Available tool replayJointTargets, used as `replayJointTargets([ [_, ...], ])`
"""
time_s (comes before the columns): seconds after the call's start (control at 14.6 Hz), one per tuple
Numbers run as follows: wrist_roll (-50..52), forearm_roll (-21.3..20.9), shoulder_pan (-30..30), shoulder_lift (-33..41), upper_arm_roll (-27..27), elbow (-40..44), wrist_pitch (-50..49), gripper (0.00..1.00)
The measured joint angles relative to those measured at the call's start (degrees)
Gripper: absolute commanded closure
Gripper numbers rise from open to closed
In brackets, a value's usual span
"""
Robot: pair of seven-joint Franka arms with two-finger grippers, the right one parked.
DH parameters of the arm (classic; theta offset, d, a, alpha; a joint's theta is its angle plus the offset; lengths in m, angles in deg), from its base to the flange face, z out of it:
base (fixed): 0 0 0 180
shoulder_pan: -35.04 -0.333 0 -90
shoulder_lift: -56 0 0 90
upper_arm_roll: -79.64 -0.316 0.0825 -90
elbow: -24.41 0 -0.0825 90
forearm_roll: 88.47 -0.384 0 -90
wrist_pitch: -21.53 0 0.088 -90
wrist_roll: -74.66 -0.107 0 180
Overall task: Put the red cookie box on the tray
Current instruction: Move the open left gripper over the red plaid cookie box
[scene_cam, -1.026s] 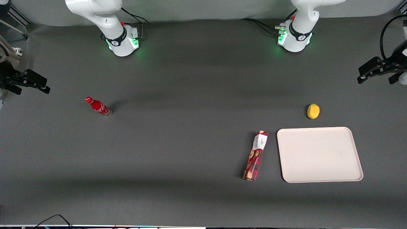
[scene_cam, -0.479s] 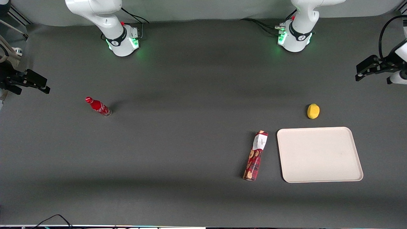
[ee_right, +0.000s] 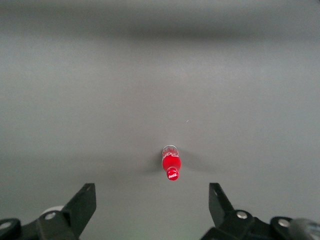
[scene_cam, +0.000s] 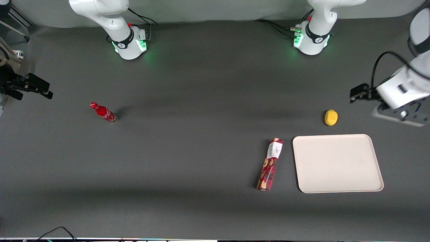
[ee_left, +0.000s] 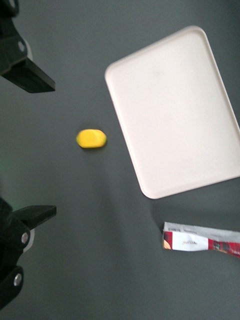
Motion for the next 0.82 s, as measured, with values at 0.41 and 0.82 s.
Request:
replayJointTargets([
  [0.41,3.21,2.06,3.48,-18.38,6.51,8.87,13.31,0.0],
  [0.82,4.29,2.23,6.85,-30.9,8.39,9.42,32.5,0.0],
])
